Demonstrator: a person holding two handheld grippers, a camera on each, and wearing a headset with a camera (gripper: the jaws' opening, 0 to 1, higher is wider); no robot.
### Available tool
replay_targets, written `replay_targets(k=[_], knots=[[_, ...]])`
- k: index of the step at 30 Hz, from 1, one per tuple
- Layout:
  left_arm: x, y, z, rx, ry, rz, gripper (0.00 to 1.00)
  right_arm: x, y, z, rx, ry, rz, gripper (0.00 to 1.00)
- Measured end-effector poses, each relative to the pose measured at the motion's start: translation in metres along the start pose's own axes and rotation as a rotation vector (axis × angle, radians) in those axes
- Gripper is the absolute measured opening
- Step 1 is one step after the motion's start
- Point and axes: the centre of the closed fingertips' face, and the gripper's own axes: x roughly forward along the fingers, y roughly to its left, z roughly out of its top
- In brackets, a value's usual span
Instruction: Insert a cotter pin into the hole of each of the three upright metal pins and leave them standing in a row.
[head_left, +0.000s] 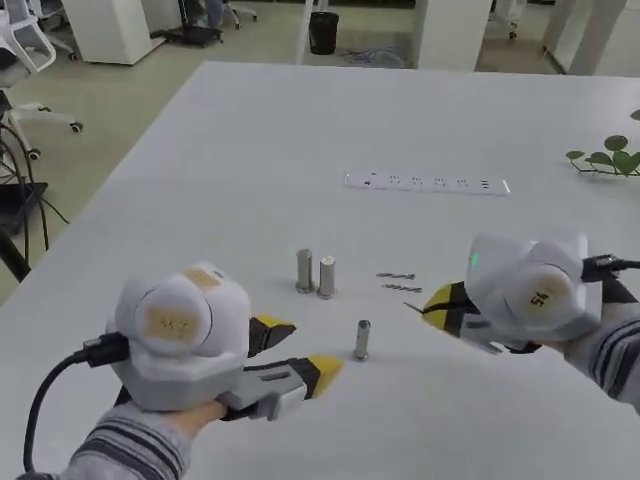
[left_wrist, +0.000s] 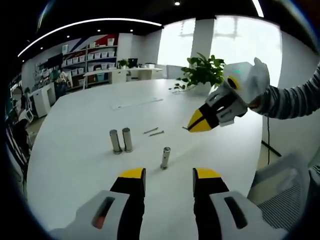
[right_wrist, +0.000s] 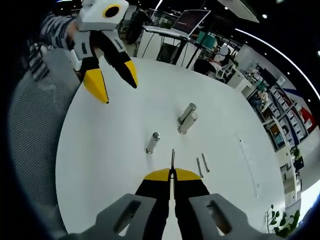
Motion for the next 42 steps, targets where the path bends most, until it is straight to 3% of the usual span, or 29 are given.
replay_targets(k=[5,10,15,27,42], knots=[[-0.002,-0.007,0.005,-0.052,-0.009,-0.029,0.33,-0.013,0.010,0.025,-0.033,-0.071,-0.037,0.00],[-0.006,-0.014,0.014,-0.111,-0.039,-0.069,0.32,-0.019,0.026,0.049,-0.074,-0.138,-0.007,0.00],[-0.010,-0.019,0.020,-0.153,-0.056,-0.094,0.29,-0.022,0.038,0.063,-0.140,-0.170,-0.007,0.00],[-0.013,-0.038,0.014,-0.220,-0.056,-0.169,0.16,-0.023,0.072,0.076,-0.234,-0.200,0.044,0.00],[-0.012,-0.048,0.017,-0.292,-0.079,-0.221,0.00,-0.026,0.076,0.080,-0.257,-0.203,0.042,0.00]])
